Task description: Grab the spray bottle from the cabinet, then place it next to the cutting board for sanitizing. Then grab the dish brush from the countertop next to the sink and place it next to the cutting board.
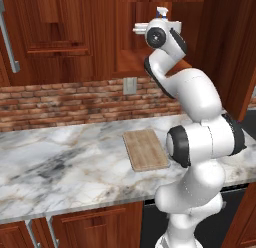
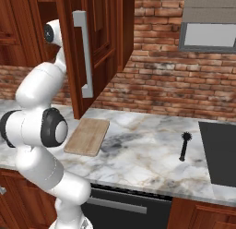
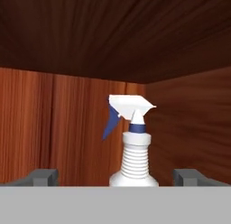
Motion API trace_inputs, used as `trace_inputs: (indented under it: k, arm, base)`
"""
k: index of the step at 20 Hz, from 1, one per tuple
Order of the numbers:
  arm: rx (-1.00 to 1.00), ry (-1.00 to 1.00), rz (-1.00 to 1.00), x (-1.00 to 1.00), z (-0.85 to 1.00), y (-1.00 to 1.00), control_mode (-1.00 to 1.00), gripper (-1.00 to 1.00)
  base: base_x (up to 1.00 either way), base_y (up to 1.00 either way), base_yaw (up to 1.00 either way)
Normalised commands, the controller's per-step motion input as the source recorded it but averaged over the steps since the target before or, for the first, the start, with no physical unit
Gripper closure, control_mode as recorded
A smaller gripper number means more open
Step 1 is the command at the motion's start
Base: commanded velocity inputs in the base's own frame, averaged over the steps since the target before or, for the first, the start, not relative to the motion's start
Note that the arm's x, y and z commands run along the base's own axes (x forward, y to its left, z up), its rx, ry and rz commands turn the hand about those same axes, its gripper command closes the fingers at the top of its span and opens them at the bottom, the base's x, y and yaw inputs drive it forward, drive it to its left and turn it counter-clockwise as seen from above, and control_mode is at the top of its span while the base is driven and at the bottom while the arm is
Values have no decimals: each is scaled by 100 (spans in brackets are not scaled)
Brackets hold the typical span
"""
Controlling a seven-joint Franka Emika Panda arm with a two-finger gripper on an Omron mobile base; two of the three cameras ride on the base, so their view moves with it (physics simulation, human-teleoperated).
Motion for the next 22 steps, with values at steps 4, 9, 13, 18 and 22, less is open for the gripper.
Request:
trace_inputs:
  k: [4, 9, 13, 18, 22]
  arm:
    - [0, 0, 0, 46, 0, 0, -100, -100]
    - [0, 1, 0, 13, 0, -24, -100, -100]
    - [0, 1, 0, 0, 0, -18, -100, -100]
    - [0, 1, 0, 12, 0, 0, -100, -100]
    - [0, 1, 0, 24, 0, -1, -100, -100]
  base:
    - [0, 0, 0]
    - [0, 0, 0]
    - [0, 0, 0]
    - [0, 0, 0]
    - [0, 0, 0]
